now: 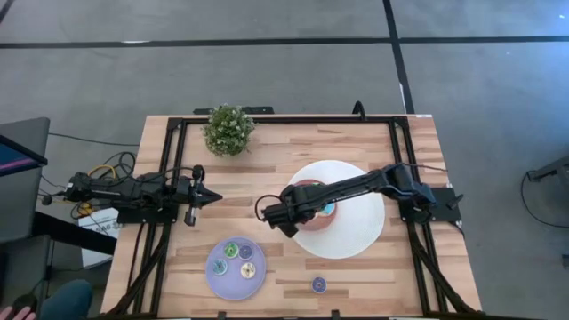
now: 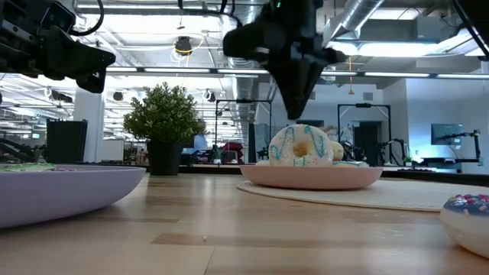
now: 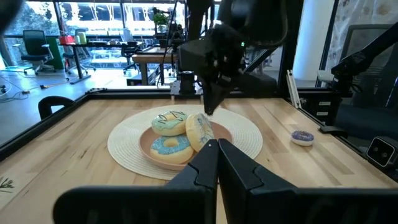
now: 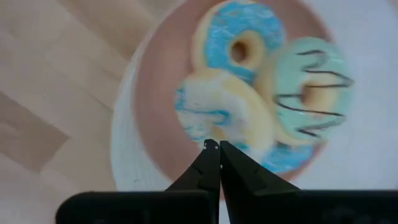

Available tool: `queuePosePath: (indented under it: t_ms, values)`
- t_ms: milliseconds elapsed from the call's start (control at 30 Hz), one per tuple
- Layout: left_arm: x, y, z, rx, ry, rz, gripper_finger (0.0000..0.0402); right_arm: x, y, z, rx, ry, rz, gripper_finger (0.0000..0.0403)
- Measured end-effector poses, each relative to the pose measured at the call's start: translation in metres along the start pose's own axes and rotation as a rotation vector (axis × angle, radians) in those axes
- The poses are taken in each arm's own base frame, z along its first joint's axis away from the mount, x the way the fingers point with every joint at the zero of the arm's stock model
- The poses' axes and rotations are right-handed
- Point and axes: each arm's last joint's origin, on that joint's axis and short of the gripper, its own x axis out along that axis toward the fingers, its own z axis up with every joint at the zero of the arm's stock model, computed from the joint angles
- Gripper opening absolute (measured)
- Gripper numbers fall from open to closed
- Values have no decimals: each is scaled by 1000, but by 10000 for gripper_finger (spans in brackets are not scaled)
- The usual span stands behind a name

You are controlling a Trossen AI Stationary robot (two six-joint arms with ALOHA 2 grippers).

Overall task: Pick & Place donuts
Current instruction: Put the large white donut on the light pink plate, then put the small blue donut on the purple plate

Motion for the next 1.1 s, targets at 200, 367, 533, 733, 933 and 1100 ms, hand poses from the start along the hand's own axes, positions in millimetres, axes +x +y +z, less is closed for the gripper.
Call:
queuePosePath:
  t_ms: [200, 367, 533, 733, 933, 1100]
  values:
    - [0, 0, 0, 0, 0, 0, 0, 13, -7, -3, 35, -23, -115, 1]
    - [0, 0, 0, 0, 0, 0, 0, 12, -5, -13, 23, -58, -171, 1]
    - [0, 0, 0, 0, 0, 0, 0, 9, -1, -20, 4, -78, -171, 0]
    - [0, 0, 0, 0, 0, 0, 0, 0, 5, -31, 2, -91, -154, 0]
    - [0, 0, 0, 0, 0, 0, 0, -36, 11, -58, -15, -105, 9, 0]
    - [0, 0, 0, 0, 0, 0, 0, -61, 26, -100, 29, -156, 154, 0]
